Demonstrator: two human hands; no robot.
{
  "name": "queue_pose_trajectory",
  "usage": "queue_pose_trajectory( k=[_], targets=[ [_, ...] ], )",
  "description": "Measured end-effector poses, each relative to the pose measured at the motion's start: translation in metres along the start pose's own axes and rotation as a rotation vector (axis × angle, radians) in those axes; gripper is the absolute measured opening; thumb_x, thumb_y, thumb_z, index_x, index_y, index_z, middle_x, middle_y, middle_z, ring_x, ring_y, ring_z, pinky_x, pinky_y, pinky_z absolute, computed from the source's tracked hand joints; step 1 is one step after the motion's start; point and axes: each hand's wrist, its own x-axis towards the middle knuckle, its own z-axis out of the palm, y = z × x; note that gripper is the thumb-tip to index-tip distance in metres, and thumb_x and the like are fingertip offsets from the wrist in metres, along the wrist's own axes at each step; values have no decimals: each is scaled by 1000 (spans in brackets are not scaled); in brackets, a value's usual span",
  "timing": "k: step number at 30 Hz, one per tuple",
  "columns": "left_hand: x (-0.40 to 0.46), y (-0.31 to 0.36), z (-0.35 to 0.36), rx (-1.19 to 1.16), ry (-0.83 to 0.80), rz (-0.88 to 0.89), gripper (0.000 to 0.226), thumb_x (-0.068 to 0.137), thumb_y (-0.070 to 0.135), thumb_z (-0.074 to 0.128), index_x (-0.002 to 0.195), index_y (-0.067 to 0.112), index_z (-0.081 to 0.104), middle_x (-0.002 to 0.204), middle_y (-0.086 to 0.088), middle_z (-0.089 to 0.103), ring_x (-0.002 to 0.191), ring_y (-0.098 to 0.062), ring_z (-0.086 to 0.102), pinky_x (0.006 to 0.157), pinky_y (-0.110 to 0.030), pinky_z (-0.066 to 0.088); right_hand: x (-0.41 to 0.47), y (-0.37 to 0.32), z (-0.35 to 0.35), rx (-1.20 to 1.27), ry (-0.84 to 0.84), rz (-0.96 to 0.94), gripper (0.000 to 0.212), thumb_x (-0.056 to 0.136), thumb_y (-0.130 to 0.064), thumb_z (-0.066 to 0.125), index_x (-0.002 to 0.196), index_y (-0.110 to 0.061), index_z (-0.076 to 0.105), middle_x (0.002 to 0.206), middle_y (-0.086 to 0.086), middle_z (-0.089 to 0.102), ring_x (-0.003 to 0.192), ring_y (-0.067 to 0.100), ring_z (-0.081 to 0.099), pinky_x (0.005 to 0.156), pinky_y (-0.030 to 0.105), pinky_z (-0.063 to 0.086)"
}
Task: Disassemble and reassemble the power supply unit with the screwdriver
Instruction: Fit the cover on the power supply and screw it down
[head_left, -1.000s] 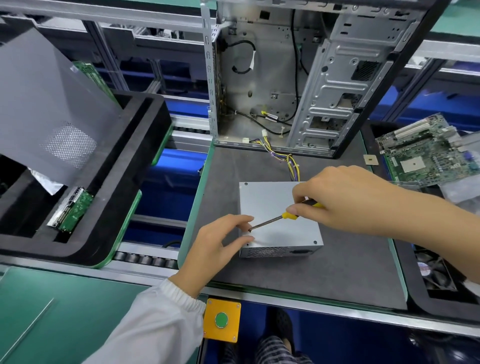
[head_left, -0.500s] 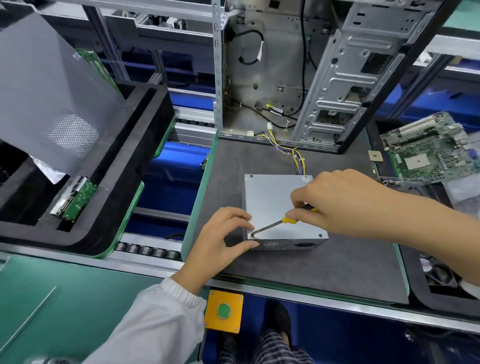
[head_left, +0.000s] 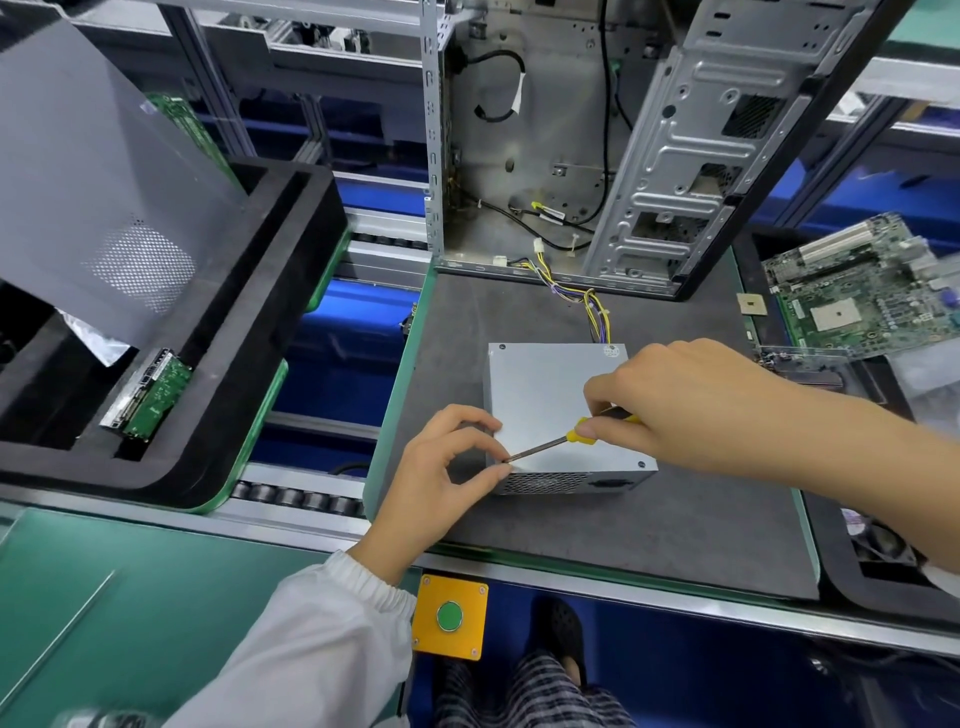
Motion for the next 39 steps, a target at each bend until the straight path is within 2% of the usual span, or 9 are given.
queue_pose_trajectory(
  k=[5,12,15,19,26,30,34,37,39],
  targets=[
    [4,1,-4,-19,-60,-78,7,81,17,78,84,22,74,115,13,58,116,-3,51,96,-5,34,-1,0,3,-38,6,-2,32,94,-59,32,83,-32,44,70,-8,47,50,2,23,46,24,17],
    [10,2,-9,-6,-120,-112,9,79,21,80,80,28,74,116,17,55,118,-1,48,97,-11,34,-1,0,0,-28,31,-22,32,93,-59,32,83,-32,43,68,-8,45,52,13,33,45,25,18],
    [12,2,-9,24,-129,-114,9,79,22,80,79,27,73,116,20,53,117,4,46,95,-9,31,-1,-1,-1,-40,44,-26,31,93,-59,32,83,-32,44,62,-8,37,49,7,27,45,25,17],
    [13,2,-10,37,-145,-111,9,79,23,80,79,27,72,116,22,52,118,6,44,95,-8,31,-2,-2,0,-62,52,-40,35,94,-58,32,88,-30,51,65,-6,39,49,5,23,45,25,16],
    [12,7,-11,17,-142,-99,16,79,19,80,75,30,69,118,16,55,119,1,47,98,-11,33,-3,-9,-8,-109,3,-57,41,97,-52,29,92,-20,55,74,-4,46,60,22,37,46,28,17],
    [12,9,-11,-3,-141,-96,16,78,15,80,74,27,70,119,9,56,120,-7,49,100,-15,35,0,-25,-15,-169,6,-69,39,100,-46,28,75,-17,37,72,0,36,53,20,25,46,28,16],
    [11,8,-8,-7,-128,-61,17,78,13,81,76,26,69,118,9,56,120,-10,50,102,-23,38,10,-42,-21,-225,22,-54,47,102,-35,37,62,-18,18,61,-1,27,60,22,29,47,26,17],
    [10,5,-6,-37,-106,-53,20,78,14,80,76,29,68,117,14,55,118,-8,50,101,-22,37,16,-49,-27,-274,58,-73,43,99,-31,46,67,-15,24,59,1,29,52,20,25,44,25,15],
    [9,3,-5,-68,-106,-51,21,79,14,80,76,30,68,117,14,56,119,-9,50,101,-22,38,15,-47,-32,-228,40,-114,37,93,-32,56,82,-13,25,62,-1,25,47,16,23,43,27,13]
  ],
)
